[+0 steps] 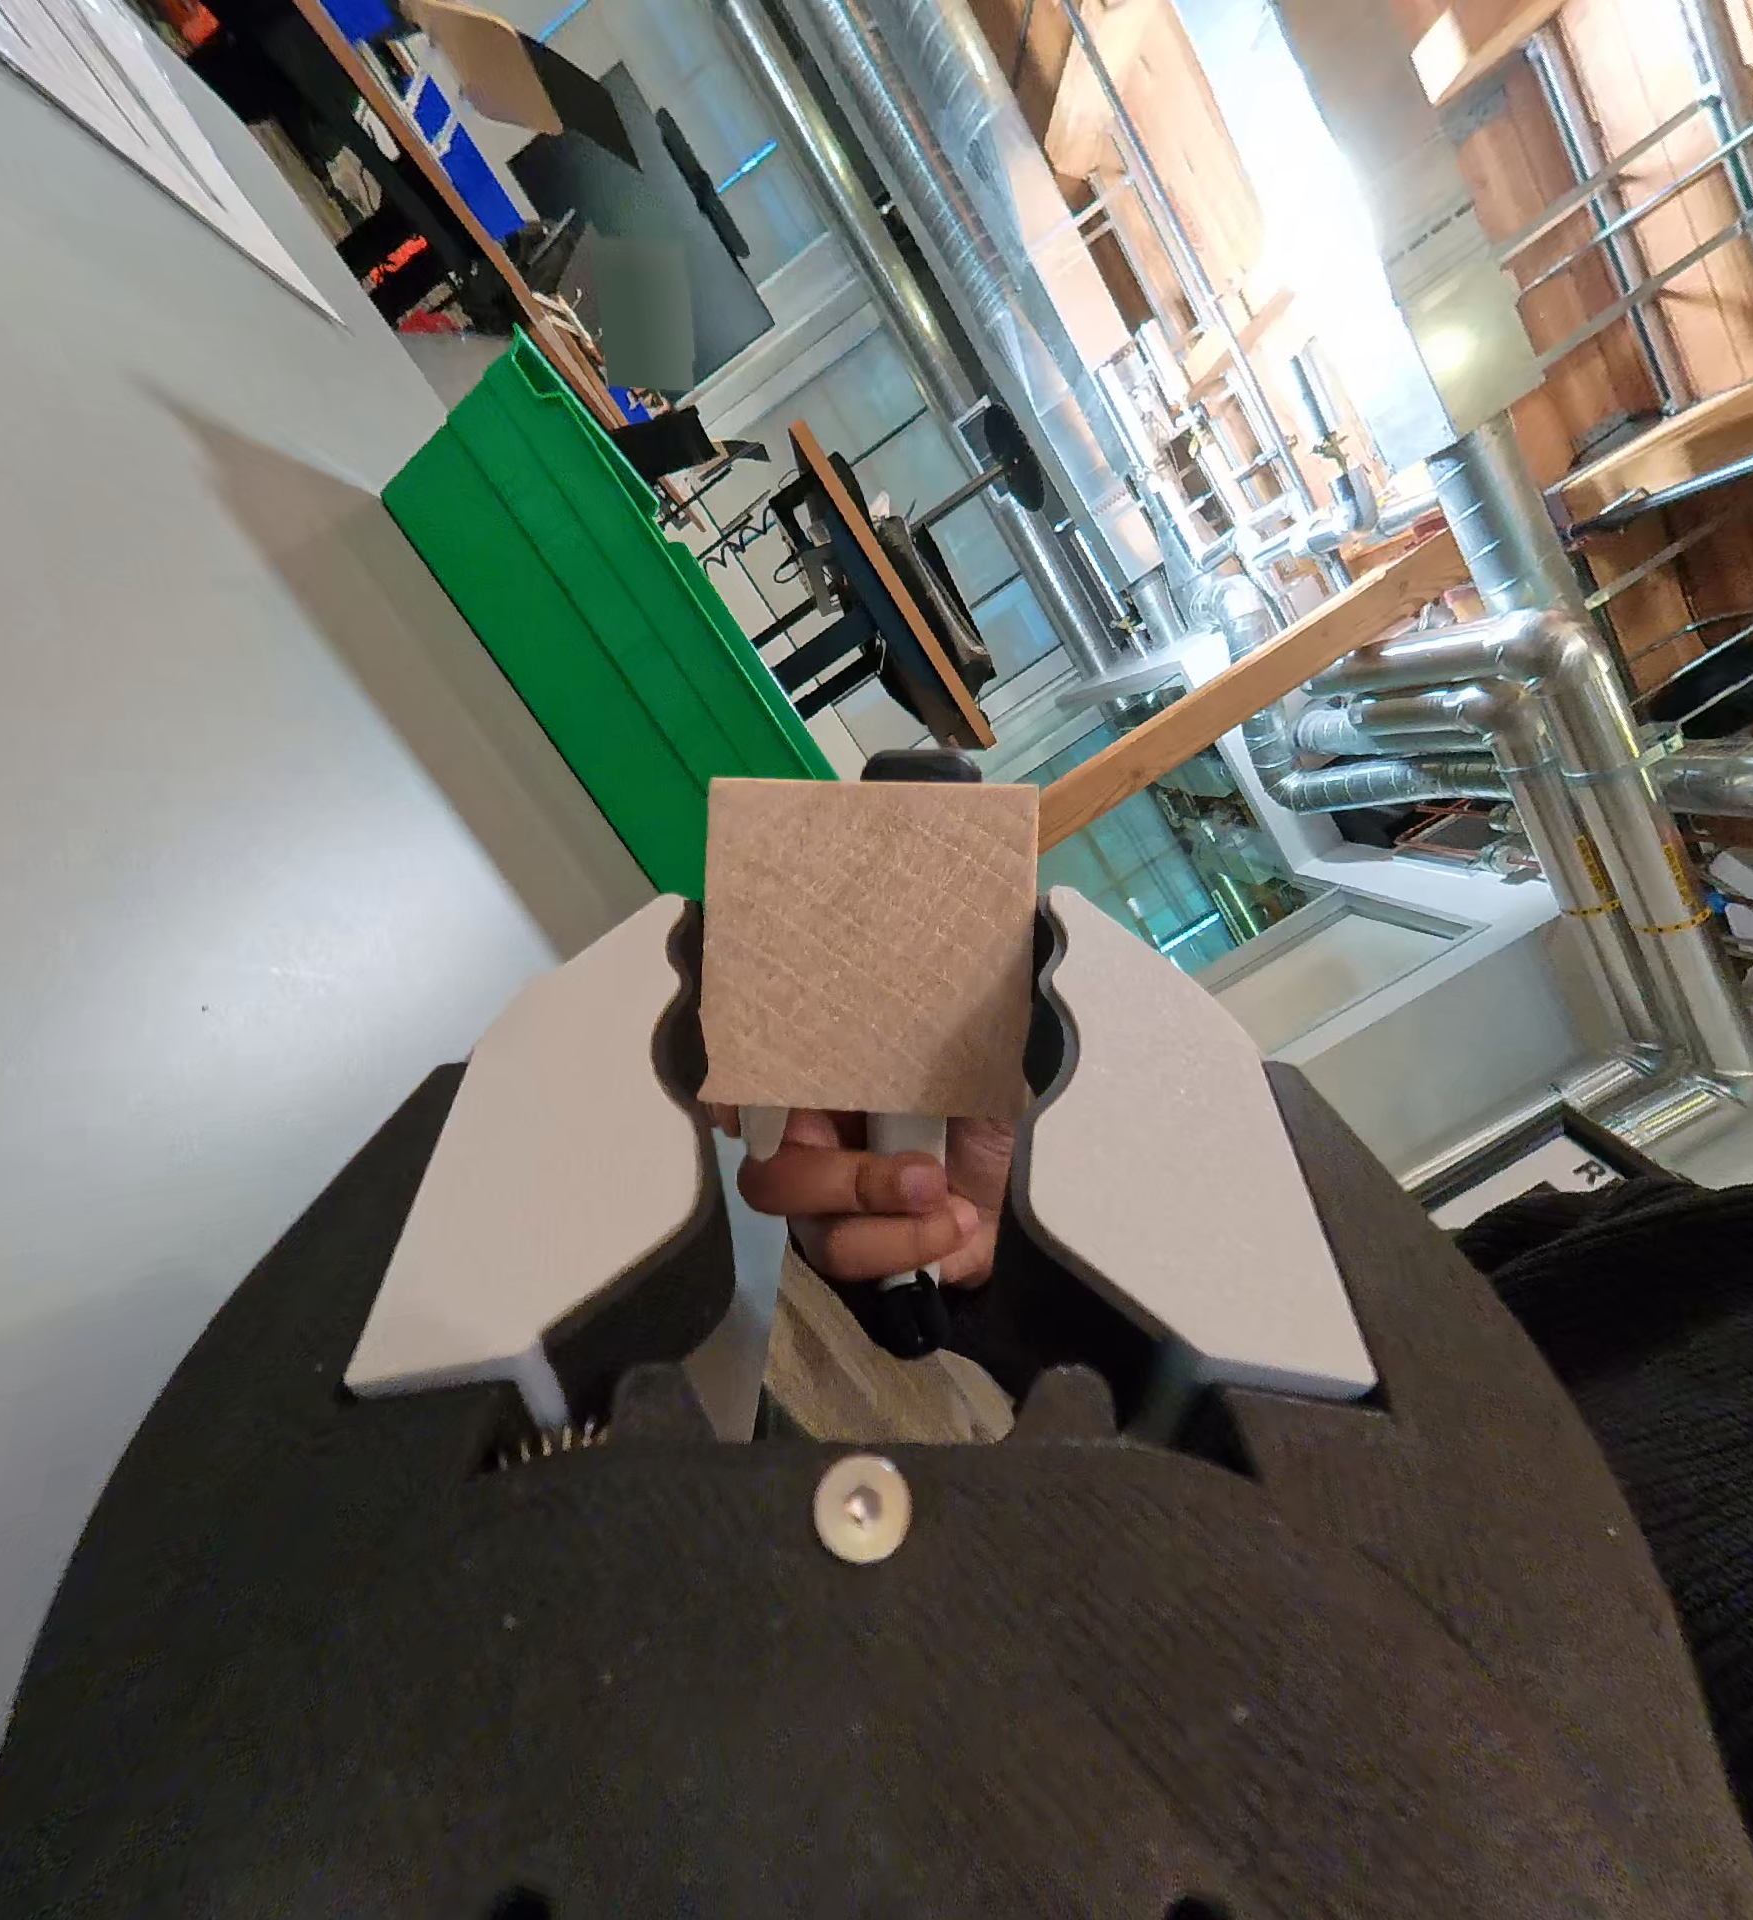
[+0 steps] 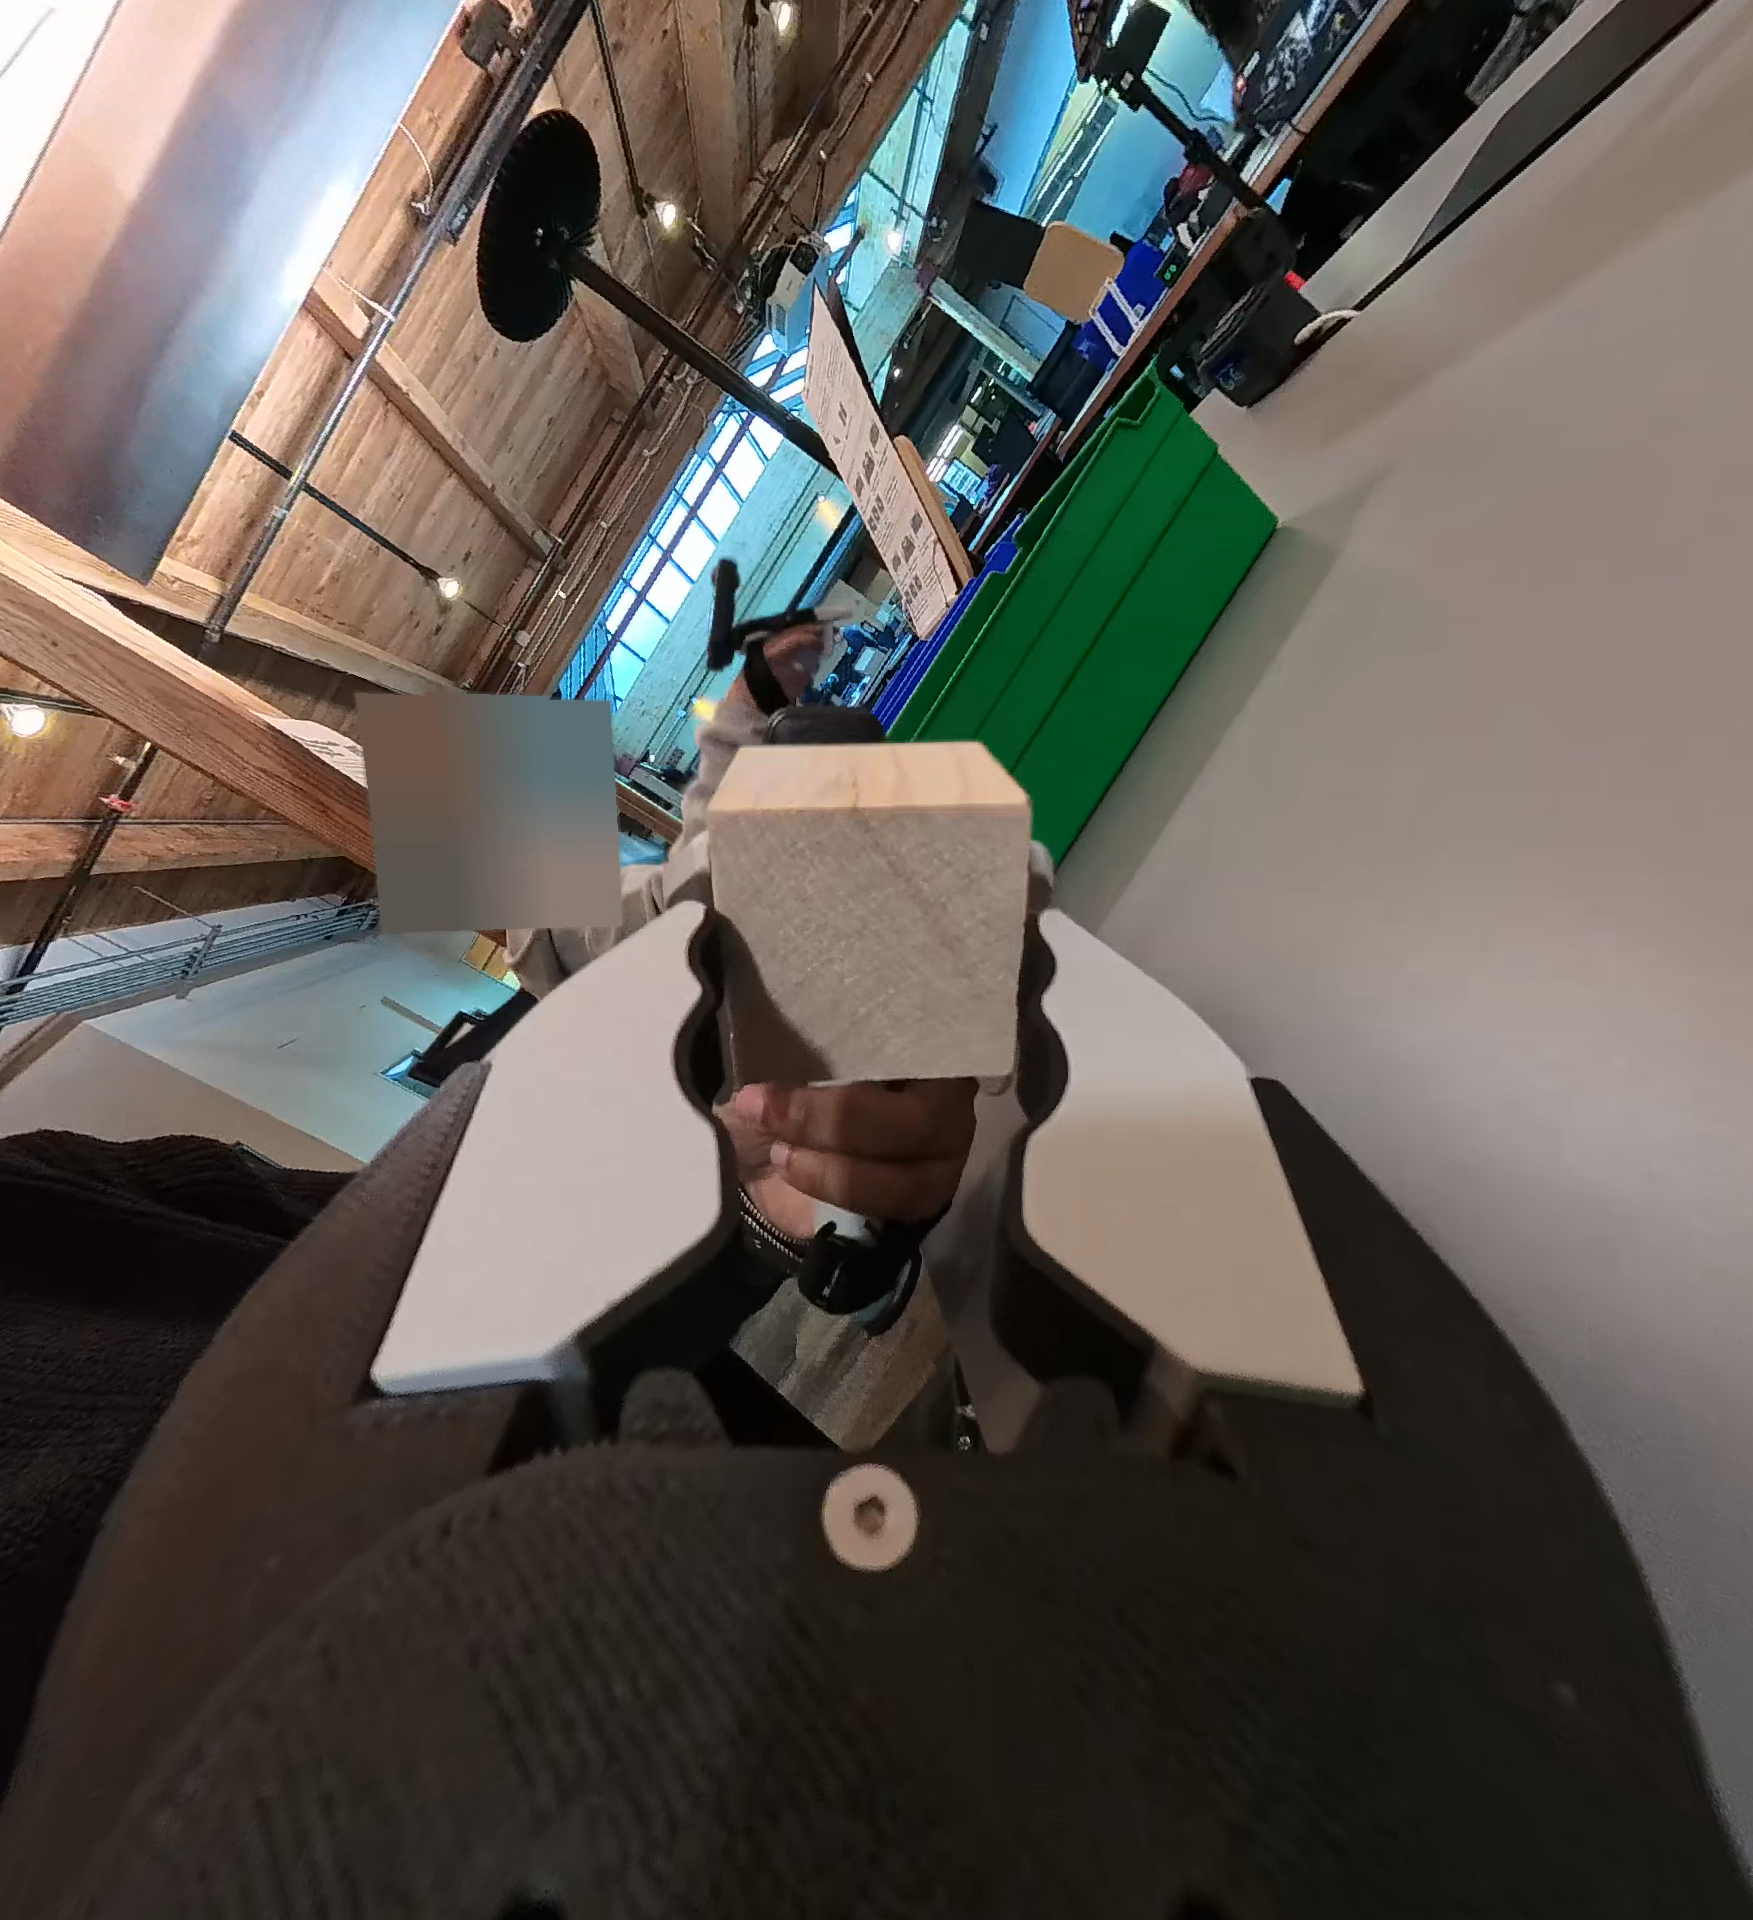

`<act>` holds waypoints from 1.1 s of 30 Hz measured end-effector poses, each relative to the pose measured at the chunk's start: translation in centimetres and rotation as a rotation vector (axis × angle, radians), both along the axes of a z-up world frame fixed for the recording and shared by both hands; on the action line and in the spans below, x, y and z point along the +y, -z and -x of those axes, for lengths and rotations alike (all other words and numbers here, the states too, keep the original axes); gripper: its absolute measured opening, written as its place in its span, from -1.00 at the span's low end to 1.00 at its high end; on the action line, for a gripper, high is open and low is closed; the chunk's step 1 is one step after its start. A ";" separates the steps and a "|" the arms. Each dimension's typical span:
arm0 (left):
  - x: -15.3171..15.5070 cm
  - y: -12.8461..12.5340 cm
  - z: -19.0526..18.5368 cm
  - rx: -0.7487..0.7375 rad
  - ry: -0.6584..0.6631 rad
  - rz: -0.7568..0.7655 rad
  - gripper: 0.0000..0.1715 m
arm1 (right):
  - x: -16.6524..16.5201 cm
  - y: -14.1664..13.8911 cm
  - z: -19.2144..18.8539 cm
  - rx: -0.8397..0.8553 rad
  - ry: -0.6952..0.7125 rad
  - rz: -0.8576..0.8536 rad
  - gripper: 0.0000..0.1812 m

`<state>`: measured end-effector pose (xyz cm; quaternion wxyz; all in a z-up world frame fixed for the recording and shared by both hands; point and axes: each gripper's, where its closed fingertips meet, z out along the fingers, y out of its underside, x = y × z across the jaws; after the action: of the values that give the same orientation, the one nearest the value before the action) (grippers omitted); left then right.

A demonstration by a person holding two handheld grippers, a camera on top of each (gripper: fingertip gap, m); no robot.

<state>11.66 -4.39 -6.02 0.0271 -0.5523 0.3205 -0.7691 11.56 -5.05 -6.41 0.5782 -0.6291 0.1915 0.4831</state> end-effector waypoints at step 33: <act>-1.9 1.7 0.7 0.065 0.215 -0.073 -0.35 | -1.8 0.4 -1.3 -0.080 -0.051 0.069 -0.39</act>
<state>10.95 -6.28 -7.73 -0.0457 -0.5383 0.4065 -0.7369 12.87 -6.89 -6.81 0.5506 -0.6722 0.1689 0.4653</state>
